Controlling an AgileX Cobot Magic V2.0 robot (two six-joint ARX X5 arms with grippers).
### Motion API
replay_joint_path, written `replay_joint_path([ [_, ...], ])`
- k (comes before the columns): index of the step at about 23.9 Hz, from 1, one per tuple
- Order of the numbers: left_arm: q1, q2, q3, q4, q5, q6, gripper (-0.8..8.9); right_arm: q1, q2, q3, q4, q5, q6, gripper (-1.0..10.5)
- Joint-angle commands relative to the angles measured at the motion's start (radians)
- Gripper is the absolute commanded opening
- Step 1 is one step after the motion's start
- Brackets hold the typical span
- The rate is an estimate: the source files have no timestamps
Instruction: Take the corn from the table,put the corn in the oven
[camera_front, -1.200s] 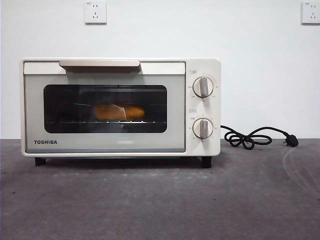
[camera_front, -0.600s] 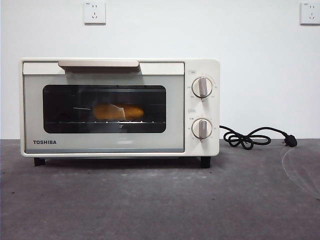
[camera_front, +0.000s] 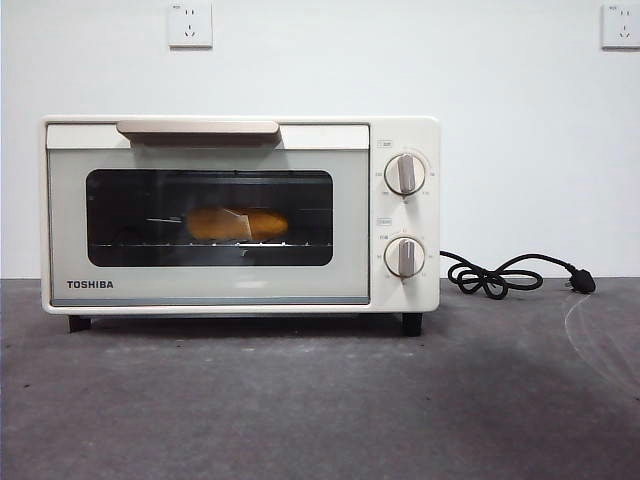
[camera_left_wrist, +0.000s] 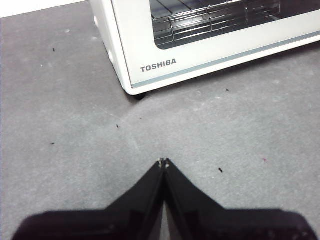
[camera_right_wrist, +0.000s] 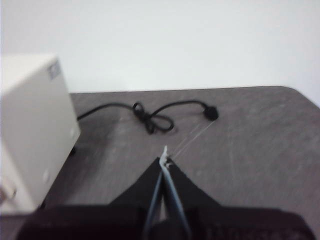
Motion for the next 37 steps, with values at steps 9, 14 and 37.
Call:
replay_joint_path([
  [9, -0.002, 0.0, -0.007, 0.011, -0.002, 0.0, -0.04, -0.001, -0.3, -0.24, -0.119, -0.001, 0.001, -0.1],
  [14, -0.002, 0.0, -0.007, 0.011, -0.002, 0.0, -0.04, 0.0, -0.3, -0.241, -0.16, 0.011, 0.024, -0.1],
  [37, -0.002, 0.0, -0.007, 0.011, -0.002, 0.0, -0.04, 0.0, -0.299, -0.241, -0.156, 0.011, 0.025, -0.1],
])
